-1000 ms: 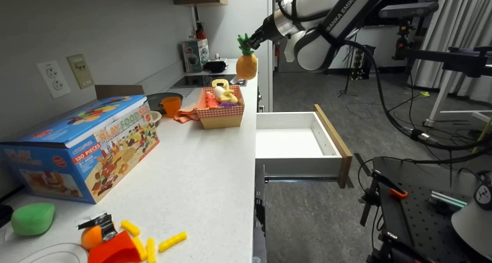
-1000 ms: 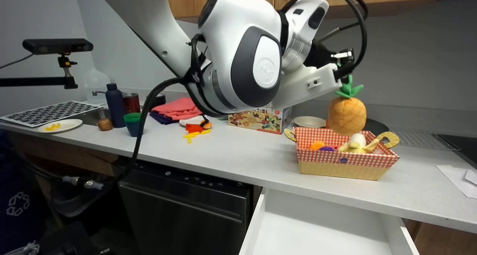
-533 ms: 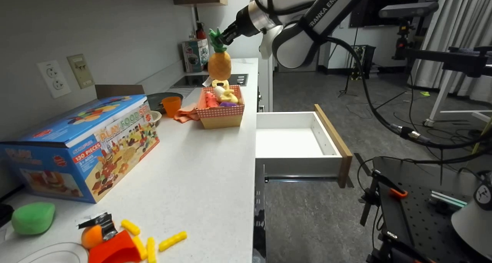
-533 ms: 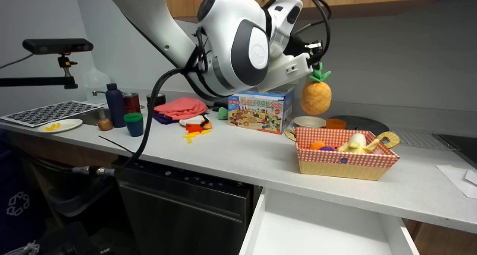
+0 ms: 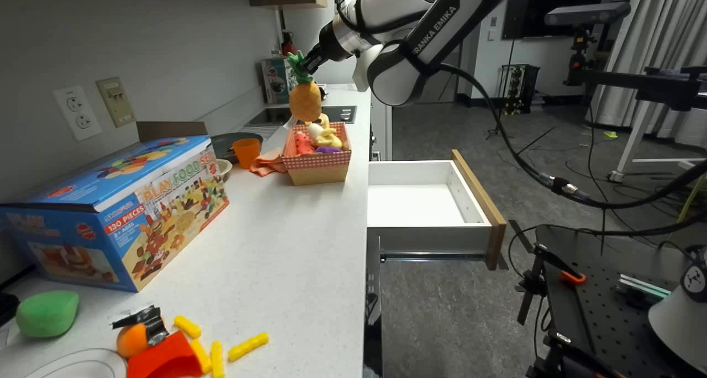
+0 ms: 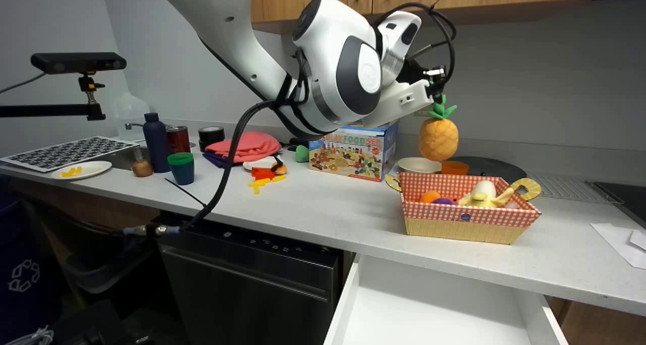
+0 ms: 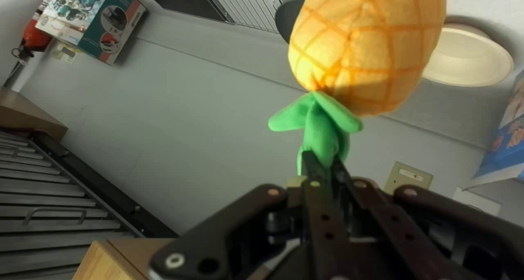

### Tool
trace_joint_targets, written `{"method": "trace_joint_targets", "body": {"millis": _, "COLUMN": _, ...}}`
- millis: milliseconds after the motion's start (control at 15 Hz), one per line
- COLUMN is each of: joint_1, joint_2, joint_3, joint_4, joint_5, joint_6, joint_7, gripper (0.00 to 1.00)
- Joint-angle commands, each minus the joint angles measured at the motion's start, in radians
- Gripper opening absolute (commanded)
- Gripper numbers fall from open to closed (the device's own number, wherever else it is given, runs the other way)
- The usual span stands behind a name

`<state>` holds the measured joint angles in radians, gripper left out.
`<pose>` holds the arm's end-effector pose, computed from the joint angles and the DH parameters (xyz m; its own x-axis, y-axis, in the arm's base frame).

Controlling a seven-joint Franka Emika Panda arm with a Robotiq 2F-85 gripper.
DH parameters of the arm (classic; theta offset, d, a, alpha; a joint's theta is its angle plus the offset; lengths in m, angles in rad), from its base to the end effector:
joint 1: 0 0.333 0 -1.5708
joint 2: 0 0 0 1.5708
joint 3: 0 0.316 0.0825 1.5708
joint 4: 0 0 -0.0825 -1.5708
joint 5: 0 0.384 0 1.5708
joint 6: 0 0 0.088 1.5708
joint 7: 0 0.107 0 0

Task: Open the drawer, remove the plushy from the drawer, put it in the box, and then close the drawer

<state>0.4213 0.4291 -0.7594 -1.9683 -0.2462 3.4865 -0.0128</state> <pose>0.6415 -0.1260 0.4432 0.4702 0.3724 0.8002 -0.0918 -0.8811 0.4640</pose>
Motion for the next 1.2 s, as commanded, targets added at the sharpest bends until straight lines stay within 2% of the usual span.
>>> {"method": "trace_joint_targets", "body": {"millis": 0, "joint_1": -0.074, "joint_2": 0.045, "joint_3": 0.045, "joint_4": 0.079, "joint_5": -0.006, "joint_6": -0.059, "joint_7": 0.028, "gripper": 0.02}}
{"method": "trace_joint_targets", "body": {"millis": 67, "joint_1": -0.093, "joint_2": 0.04, "joint_3": 0.063, "joint_4": 0.085, "joint_5": -0.014, "joint_6": -0.077, "joint_7": 0.026, "gripper": 0.32}}
{"method": "trace_joint_targets", "body": {"millis": 200, "joint_1": -0.111, "joint_2": 0.029, "joint_3": 0.082, "joint_4": 0.086, "joint_5": -0.021, "joint_6": -0.08, "joint_7": 0.012, "gripper": 0.4}}
{"method": "trace_joint_targets", "body": {"millis": 400, "joint_1": -0.115, "joint_2": -0.009, "joint_3": 0.087, "joint_4": 0.074, "joint_5": -0.024, "joint_6": -0.065, "joint_7": 0.002, "gripper": 0.63}}
{"method": "trace_joint_targets", "body": {"millis": 733, "joint_1": -0.036, "joint_2": -0.094, "joint_3": -0.014, "joint_4": 0.042, "joint_5": -0.022, "joint_6": -0.14, "joint_7": -0.051, "gripper": 1.0}}
{"method": "trace_joint_targets", "body": {"millis": 867, "joint_1": 0.013, "joint_2": -0.129, "joint_3": -0.081, "joint_4": 0.032, "joint_5": -0.039, "joint_6": -0.213, "joint_7": -0.088, "gripper": 1.0}}
{"method": "trace_joint_targets", "body": {"millis": 1067, "joint_1": 0.041, "joint_2": -0.206, "joint_3": -0.093, "joint_4": 0.013, "joint_5": -0.094, "joint_6": -0.358, "joint_7": -0.117, "gripper": 1.0}}
{"method": "trace_joint_targets", "body": {"millis": 1133, "joint_1": 0.032, "joint_2": -0.238, "joint_3": -0.116, "joint_4": -0.122, "joint_5": -0.124, "joint_6": -0.292, "joint_7": -0.121, "gripper": 1.0}}
